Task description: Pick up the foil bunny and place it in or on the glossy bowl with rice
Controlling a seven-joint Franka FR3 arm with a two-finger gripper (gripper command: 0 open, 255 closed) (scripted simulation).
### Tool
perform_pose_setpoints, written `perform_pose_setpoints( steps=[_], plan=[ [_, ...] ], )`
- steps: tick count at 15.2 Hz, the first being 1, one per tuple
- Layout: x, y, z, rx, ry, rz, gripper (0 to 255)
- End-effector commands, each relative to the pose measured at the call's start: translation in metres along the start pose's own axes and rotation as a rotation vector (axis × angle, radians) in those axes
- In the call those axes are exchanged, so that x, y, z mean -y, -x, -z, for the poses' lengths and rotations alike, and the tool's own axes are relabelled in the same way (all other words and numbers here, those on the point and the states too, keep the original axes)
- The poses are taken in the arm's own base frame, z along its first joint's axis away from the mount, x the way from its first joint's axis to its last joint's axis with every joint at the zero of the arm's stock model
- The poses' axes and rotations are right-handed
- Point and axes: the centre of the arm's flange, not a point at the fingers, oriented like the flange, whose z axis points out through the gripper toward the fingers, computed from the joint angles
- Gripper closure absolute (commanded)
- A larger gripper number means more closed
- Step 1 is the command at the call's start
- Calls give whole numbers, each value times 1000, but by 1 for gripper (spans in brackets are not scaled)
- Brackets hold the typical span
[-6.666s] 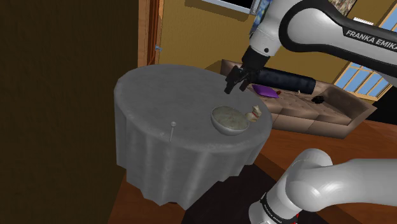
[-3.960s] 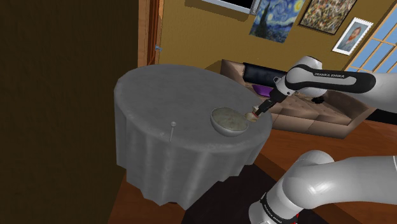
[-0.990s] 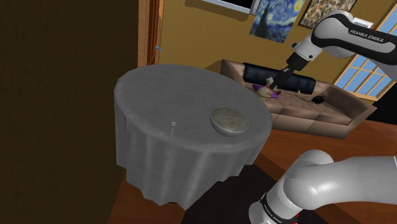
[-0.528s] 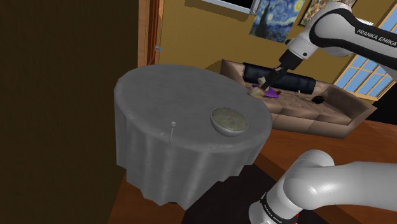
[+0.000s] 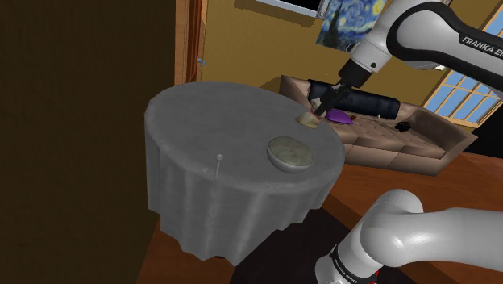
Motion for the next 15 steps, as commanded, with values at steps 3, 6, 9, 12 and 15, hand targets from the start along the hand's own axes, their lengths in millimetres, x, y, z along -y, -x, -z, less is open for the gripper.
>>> perform_pose_setpoints(
  steps=[3,6,9,12,15],
  plan=[
    [23,-1,-12,0,-1,-1,255],
    [22,2,-28,0,-1,-1,255],
    [20,6,-43,0,-1,-1,255],
    [18,10,-58,0,-1,-1,255],
    [17,14,-73,0,-1,-1,255]
  ],
)
